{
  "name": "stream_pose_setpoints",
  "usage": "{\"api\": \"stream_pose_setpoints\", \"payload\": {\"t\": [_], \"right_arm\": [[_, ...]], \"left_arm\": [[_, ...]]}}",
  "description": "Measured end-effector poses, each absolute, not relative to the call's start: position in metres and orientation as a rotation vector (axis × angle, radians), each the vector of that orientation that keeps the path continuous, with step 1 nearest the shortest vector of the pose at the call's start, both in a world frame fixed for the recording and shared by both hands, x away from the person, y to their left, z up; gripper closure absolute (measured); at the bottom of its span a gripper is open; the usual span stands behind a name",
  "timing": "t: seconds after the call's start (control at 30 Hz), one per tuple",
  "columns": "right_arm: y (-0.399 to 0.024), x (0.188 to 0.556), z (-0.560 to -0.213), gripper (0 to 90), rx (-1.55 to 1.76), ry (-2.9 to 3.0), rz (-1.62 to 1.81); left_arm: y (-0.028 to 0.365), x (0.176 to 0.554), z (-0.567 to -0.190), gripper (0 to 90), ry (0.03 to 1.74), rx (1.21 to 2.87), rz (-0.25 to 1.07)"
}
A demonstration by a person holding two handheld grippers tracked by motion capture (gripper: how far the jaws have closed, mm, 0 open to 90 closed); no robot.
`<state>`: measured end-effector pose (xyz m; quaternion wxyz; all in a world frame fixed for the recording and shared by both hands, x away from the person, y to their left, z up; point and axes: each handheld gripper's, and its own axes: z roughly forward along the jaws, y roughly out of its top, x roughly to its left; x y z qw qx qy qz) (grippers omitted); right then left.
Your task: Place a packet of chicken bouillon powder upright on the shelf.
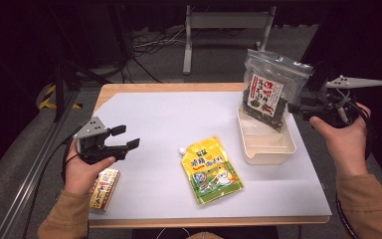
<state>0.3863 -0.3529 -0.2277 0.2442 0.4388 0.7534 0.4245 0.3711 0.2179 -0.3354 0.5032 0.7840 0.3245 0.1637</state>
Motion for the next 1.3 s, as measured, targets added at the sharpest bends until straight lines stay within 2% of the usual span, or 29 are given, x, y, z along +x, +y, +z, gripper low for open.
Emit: {"api": "stream_pose_setpoints", "payload": {"t": [0.37, 0.97, 1.3], "right_arm": [[-0.327, 0.387, -0.237, 42.2, 1.114, 2.182, 1.197], [-0.269, 0.414, -0.279, 41.8, 1.022, 2.407, 1.244], [-0.243, 0.423, -0.308, 42.3, 1.024, 2.476, 1.250]], "left_arm": [[0.212, 0.370, -0.336, 31.0, 0.802, 1.887, 0.358], [0.194, 0.362, -0.354, 33.0, 0.820, 1.903, 0.319], [0.172, 0.362, -0.373, 35.3, 0.842, 1.872, 0.244]]}}
